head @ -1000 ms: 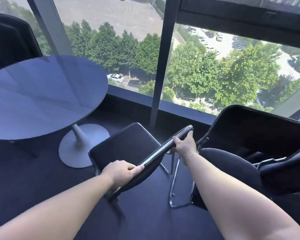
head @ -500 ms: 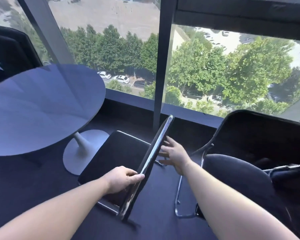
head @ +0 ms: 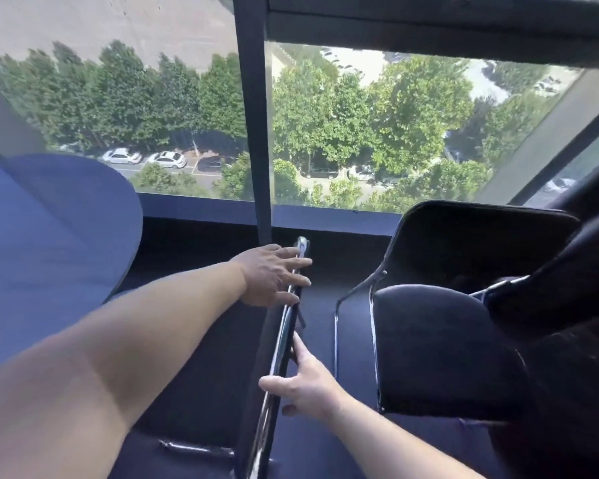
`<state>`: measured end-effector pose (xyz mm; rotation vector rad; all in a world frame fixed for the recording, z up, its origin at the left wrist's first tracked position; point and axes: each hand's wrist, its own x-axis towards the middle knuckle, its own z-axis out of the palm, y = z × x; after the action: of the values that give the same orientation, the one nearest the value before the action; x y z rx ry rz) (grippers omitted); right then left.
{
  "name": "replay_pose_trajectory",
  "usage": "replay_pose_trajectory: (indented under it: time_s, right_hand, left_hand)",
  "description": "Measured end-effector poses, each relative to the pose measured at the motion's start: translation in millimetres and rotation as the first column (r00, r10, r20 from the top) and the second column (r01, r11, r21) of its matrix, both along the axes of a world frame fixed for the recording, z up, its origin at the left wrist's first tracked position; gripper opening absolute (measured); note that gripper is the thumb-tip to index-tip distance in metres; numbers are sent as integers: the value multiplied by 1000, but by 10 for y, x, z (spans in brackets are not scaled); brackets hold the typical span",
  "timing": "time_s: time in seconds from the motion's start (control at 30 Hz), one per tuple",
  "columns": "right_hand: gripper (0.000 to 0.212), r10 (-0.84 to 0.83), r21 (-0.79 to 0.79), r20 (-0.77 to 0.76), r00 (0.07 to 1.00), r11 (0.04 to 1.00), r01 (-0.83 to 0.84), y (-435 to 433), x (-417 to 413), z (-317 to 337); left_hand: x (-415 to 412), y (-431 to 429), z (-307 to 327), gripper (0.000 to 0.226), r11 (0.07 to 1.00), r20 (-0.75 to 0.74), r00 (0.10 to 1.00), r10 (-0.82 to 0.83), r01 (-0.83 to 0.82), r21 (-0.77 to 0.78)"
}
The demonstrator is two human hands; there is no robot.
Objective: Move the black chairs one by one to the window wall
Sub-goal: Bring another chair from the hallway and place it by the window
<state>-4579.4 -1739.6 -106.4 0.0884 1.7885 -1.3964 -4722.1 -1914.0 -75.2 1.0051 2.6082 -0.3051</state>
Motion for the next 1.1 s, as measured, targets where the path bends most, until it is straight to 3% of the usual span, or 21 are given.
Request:
replay_pose_trajectory:
  time_s: [0.2,0.4,0.57,0.63,0.73,0.87,1.1]
  right_hand:
    - [69,-33,27,-53,998,999,34,-144,-9,-15]
    - [61,12,117,-107,994,993,1,-24,-591,90]
    - [47,37,349,-264,964,935,60,72,-1078,111]
    - [36,35,492,-332,943,859,141,66,-1223,132]
    - [30,72,696,-429,900,661,279,-70,-1286,167]
    - [46,310,850,-389,868,484,208,-208,-1160,68]
    - [33,426,900,-335,840,409,151,-50,-1546,45]
  left_hand:
    - [-309,-102,-51,66,994,17,994,-108,107,21]
    - [-690,-285,-178,62,991,-40,998,58,-53,124]
    - [-1122,-363,-157,62,985,-84,985,152,-144,94]
    - [-1281,-406,-154,63,975,-79,973,216,-210,76]
    - [-1451,-480,-116,61,948,-90,944,317,-313,55]
    - [-1530,-638,-83,62,932,-115,925,363,-360,43]
    - [-1635,-650,65,74,920,-104,917,384,-389,-35]
